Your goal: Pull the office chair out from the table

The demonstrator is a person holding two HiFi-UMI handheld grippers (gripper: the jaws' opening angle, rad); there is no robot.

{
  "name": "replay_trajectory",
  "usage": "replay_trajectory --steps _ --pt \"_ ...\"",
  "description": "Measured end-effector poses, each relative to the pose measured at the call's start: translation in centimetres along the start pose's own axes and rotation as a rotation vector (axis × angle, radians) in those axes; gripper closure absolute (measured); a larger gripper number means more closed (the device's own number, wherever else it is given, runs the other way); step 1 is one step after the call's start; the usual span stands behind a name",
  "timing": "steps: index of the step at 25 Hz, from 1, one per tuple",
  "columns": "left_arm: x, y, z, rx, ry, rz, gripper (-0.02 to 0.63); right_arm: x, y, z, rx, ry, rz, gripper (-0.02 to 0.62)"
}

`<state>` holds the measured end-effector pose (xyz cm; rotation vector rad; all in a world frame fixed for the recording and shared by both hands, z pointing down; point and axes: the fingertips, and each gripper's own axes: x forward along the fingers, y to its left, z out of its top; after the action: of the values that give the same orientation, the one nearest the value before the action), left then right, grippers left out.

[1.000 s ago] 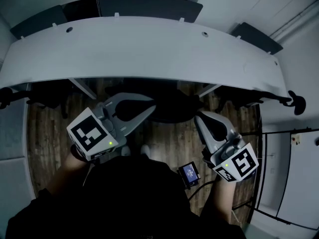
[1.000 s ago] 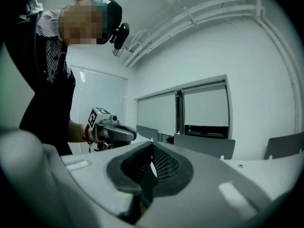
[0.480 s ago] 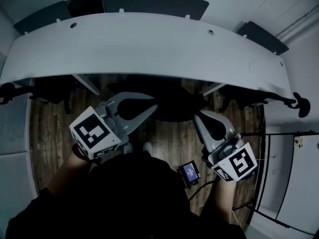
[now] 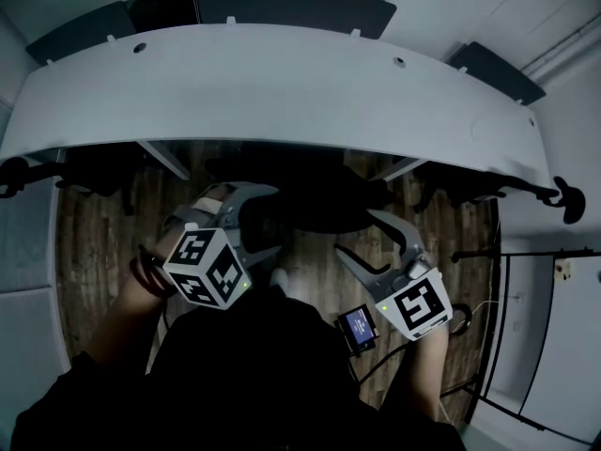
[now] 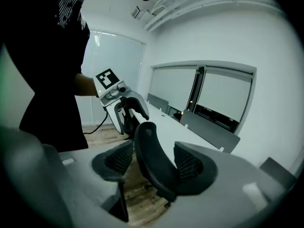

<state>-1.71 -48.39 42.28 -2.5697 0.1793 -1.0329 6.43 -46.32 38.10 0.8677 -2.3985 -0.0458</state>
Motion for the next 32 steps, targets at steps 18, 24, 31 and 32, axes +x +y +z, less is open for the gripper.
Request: replay_trajectory --steps 18,24,31,32 --pt "7.5 1.6 -7.7 0.397 0.380 0.115 0.256 7.5 0.4 -10.2 -0.394 0.421 0.010 0.279" --pt "7.3 2.5 -7.3 0.471 0.366 0.196 0.416 7.7 -0.3 -10.7 -0.457 0.481 -0.019 0.411" --pt "7.0 2.3 -7.9 0.505 0.372 0.203 0.425 8.1 0.5 -10.7 -0.447 0.492 -0.017 0.414" --pt "7.0 2.4 -8.0 0.508 0.373 0.201 0.425 8.1 0.5 -10.7 -0.444 0.499 -0.018 0.414"
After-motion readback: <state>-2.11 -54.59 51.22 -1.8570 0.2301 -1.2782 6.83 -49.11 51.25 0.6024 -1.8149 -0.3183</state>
